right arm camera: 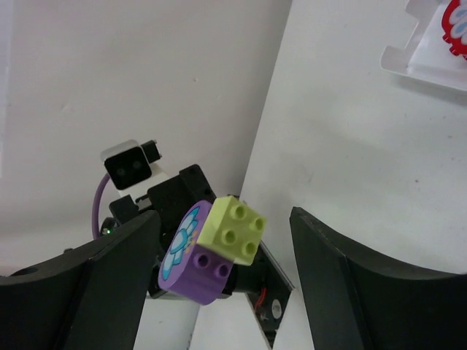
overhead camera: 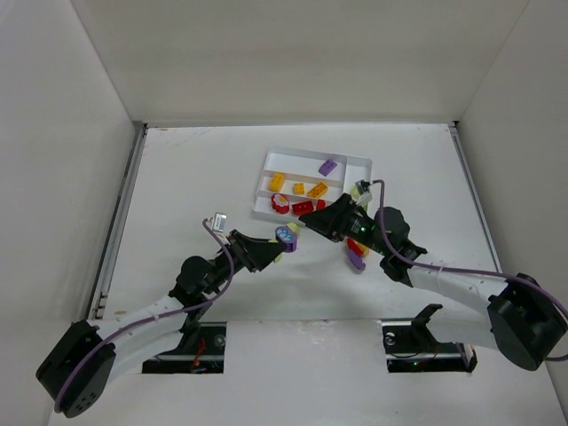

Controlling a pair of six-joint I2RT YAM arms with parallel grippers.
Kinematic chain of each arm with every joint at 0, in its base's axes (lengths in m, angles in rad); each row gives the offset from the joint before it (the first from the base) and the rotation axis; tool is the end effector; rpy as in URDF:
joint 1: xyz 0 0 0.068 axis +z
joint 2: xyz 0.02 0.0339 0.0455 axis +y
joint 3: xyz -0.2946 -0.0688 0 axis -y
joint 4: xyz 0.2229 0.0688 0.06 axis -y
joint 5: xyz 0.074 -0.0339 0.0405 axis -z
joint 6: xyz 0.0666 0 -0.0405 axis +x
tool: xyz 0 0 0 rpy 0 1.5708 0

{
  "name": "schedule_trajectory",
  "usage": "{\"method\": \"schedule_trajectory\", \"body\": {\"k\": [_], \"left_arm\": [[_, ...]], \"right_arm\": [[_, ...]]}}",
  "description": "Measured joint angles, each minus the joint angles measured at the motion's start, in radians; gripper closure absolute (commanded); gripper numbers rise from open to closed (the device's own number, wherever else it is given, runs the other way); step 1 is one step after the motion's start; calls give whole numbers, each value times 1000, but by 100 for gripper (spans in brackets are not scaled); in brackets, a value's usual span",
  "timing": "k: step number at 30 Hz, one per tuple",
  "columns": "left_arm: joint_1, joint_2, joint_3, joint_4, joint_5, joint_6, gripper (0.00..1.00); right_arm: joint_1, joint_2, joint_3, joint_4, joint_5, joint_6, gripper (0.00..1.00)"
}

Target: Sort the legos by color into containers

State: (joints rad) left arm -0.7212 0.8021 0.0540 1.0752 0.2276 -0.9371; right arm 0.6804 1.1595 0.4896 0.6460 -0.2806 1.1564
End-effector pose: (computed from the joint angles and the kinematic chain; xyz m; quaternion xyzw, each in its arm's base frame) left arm 0.1034 -0.1109 0.2622 0.0294 0.5853 -0.6401 0.4967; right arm 0.1844 0.1730 0.2889 0.0721 0.7115 0.6104 0.3404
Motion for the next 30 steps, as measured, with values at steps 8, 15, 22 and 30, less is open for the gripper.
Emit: {"method": "schedule_trajectory", "body": {"k": [8,15,22,30], "left_arm": [[63,56,0,95,106,-78,72],[64,71,0,109,125,-87,72],[61,73,0,110,125,-87,72],[48,89,0,111,124,-86,72]], "right_arm": [[-24,74,-35,75,-35,97,25],[-24,92,-61,144,-56,158,31],[-10,103,-61,197,-65,186,34],[16,126,-61,201,-72,198,42]]}}
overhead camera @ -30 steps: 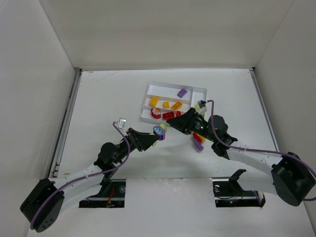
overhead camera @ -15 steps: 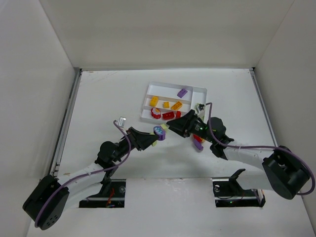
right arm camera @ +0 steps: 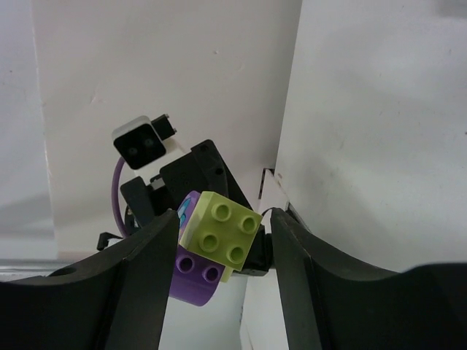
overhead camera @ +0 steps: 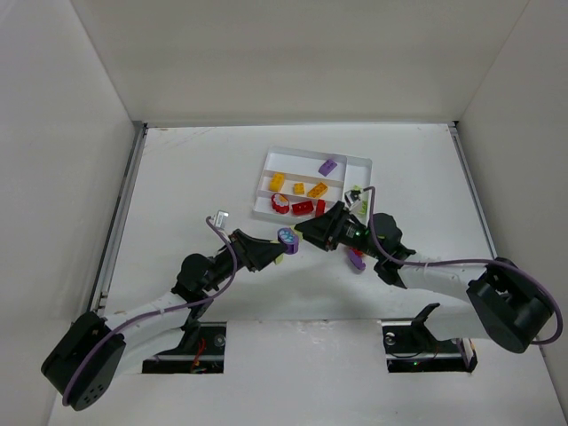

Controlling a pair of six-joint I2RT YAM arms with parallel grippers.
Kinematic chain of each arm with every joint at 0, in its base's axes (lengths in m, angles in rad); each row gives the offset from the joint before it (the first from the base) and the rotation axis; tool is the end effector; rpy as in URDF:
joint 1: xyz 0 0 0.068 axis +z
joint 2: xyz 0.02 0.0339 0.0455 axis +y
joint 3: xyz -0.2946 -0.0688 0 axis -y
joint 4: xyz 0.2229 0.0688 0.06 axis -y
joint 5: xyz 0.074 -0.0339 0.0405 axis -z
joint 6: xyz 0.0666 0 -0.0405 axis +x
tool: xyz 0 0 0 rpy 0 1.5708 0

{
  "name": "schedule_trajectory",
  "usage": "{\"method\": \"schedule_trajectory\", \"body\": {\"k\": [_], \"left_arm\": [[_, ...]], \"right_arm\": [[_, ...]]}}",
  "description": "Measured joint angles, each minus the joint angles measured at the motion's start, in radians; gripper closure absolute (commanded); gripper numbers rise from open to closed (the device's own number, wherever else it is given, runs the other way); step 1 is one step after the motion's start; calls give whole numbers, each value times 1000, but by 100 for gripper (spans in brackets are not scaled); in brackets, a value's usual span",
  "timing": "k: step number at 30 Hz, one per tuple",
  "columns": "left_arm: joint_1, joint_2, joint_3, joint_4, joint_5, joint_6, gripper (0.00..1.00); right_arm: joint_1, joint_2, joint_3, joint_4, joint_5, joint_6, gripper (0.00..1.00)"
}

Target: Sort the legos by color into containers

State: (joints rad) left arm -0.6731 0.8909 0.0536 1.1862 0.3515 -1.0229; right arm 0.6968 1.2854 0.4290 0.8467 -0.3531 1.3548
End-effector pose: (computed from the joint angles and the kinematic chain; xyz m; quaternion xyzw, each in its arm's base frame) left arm 0.1084 -0.1157 0.2639 0.0428 0.5811 -0.6712 0.4583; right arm 0.1884 0.1877 0.2658 0.1090 0.7019 0.6571 0.2524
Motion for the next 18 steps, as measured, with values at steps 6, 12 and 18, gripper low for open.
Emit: {"method": "schedule_trajectory", "body": {"k": [6,12,18], "left_arm": [[-9,3,0,0,-11,7,72],[-17,13,0,7,-17,20,73],[-19,19,0,8,-23,36,73]], "right_arm": [[5,0,0,1,-8,5,48],[5,6,0,2,-12,11,48],[2,31,0,27,-10,39,64]]}}
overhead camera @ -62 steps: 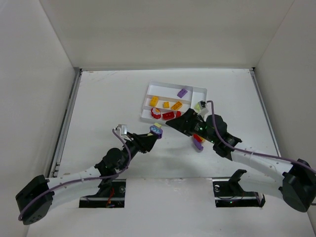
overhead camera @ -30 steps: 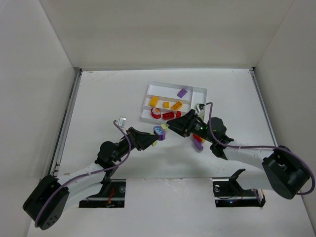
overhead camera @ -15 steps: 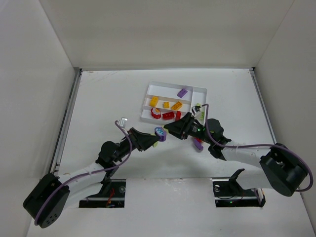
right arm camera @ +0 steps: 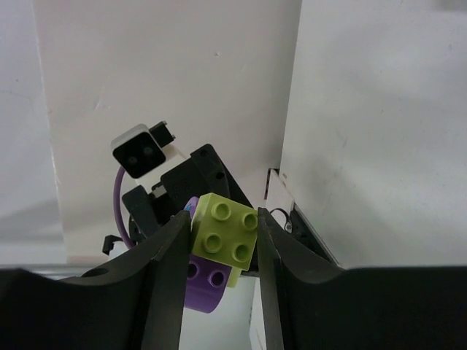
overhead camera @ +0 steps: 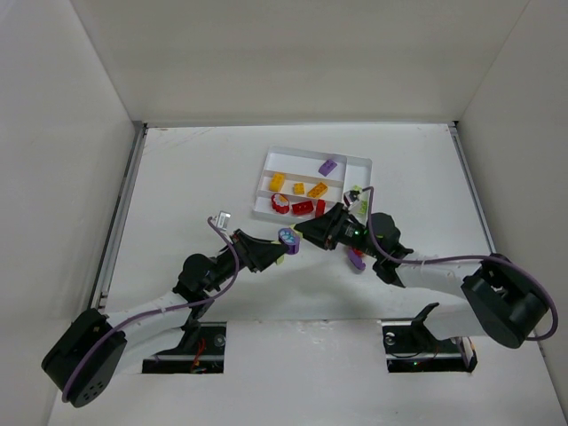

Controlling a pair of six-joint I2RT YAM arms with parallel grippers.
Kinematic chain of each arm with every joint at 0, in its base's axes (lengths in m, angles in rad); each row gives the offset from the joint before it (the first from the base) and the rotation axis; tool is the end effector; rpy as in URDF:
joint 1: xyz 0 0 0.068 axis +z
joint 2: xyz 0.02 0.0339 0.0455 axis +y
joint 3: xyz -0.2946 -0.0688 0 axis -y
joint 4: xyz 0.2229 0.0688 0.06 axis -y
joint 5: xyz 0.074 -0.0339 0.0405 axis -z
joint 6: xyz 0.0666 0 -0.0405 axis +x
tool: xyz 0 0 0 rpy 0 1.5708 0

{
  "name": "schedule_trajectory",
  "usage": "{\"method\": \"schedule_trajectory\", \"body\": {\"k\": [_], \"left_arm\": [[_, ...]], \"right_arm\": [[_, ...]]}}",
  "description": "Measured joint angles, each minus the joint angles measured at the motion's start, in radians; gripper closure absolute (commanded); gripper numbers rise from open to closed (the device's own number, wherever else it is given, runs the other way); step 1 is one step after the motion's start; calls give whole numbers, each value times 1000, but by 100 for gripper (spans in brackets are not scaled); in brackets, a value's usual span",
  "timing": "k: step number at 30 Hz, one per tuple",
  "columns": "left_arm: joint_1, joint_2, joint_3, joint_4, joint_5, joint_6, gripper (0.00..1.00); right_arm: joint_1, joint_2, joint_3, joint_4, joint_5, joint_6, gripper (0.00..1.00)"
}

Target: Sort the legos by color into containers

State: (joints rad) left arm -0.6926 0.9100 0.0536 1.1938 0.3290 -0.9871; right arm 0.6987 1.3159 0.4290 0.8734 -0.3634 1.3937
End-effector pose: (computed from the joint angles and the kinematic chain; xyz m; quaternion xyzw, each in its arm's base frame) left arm 0.1093 -0.1186 0.2624 0.0484 0.5840 -0.6624 0.4667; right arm 0.1910 0.1913 0.2619 0.1191 0.7015 0.6623 0.2346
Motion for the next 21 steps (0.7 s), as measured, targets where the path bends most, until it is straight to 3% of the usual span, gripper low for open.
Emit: {"method": "schedule_trajectory", "body": {"k": [10,21], "left_arm": [[-2,-26,0,-9,-6,9,74],[-4,-87,-1,-10,-4,2,74]], "right_arm": [[-25,55,-21,122,-27,81,65],[-139,38,-32,109,-37,52,65]]}}
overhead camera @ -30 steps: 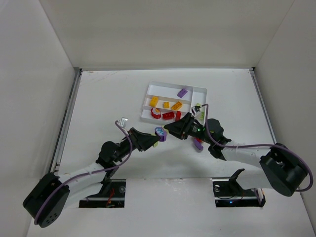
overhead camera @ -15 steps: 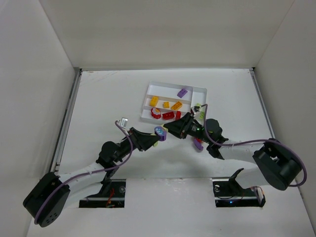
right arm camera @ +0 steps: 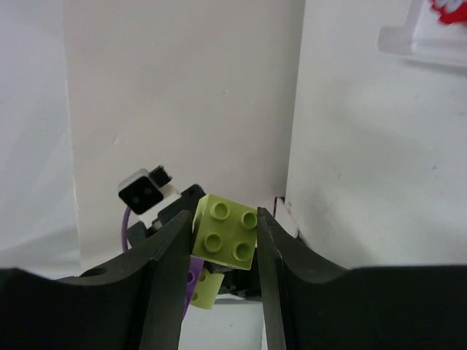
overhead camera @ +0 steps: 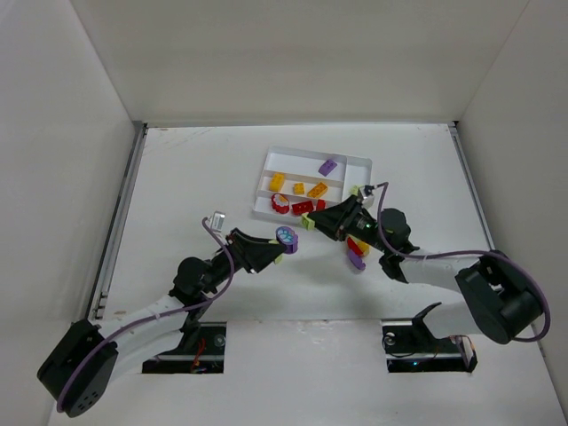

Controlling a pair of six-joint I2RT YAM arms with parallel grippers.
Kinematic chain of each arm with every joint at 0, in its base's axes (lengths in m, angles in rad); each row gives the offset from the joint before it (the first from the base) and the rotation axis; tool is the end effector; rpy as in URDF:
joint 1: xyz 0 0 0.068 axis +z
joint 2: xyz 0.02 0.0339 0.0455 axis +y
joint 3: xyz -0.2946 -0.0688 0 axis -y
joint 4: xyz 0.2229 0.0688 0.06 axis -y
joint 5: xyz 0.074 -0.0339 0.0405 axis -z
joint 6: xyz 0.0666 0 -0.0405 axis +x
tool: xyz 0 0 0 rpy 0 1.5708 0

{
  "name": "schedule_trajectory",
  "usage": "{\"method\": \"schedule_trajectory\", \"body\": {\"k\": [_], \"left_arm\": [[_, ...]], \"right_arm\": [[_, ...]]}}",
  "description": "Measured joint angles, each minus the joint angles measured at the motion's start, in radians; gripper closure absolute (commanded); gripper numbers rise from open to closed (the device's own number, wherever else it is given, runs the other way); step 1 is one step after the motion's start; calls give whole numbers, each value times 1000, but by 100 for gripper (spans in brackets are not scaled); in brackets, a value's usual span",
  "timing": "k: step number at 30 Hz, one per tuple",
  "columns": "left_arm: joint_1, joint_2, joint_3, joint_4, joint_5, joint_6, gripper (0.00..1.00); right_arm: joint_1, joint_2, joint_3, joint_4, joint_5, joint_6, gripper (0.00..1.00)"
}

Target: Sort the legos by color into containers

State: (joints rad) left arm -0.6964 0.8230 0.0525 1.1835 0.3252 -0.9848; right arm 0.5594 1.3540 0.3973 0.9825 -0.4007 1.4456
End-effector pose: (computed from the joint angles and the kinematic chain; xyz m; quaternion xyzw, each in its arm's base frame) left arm 0.0991 -0.1106 0.2723 0.0565 0.5538 -0.6745 0.4850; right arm 0.2145 0.1650 0.2571 0.1645 0.6790 0.6663 0.2607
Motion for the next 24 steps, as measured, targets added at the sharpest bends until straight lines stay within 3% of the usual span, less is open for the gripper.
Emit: {"method": "schedule_trajectory", "body": {"k": [6,13,18,24], "left_arm": [[0,23,0,-16,-16,0,73],[-11,34,0,-77,-97,-4,73],[-37,54,0,-84,-161,-19,72],[-93,90,0,-86,-210,-18,72]], "right_arm": [[-112,-19,32,-174,34,-139,65],[-201,-27,225,-557,324,-449,64],[-215,111,420,-698,506,-618,63],[-240,292,540,-790,618,-707,63]]}}
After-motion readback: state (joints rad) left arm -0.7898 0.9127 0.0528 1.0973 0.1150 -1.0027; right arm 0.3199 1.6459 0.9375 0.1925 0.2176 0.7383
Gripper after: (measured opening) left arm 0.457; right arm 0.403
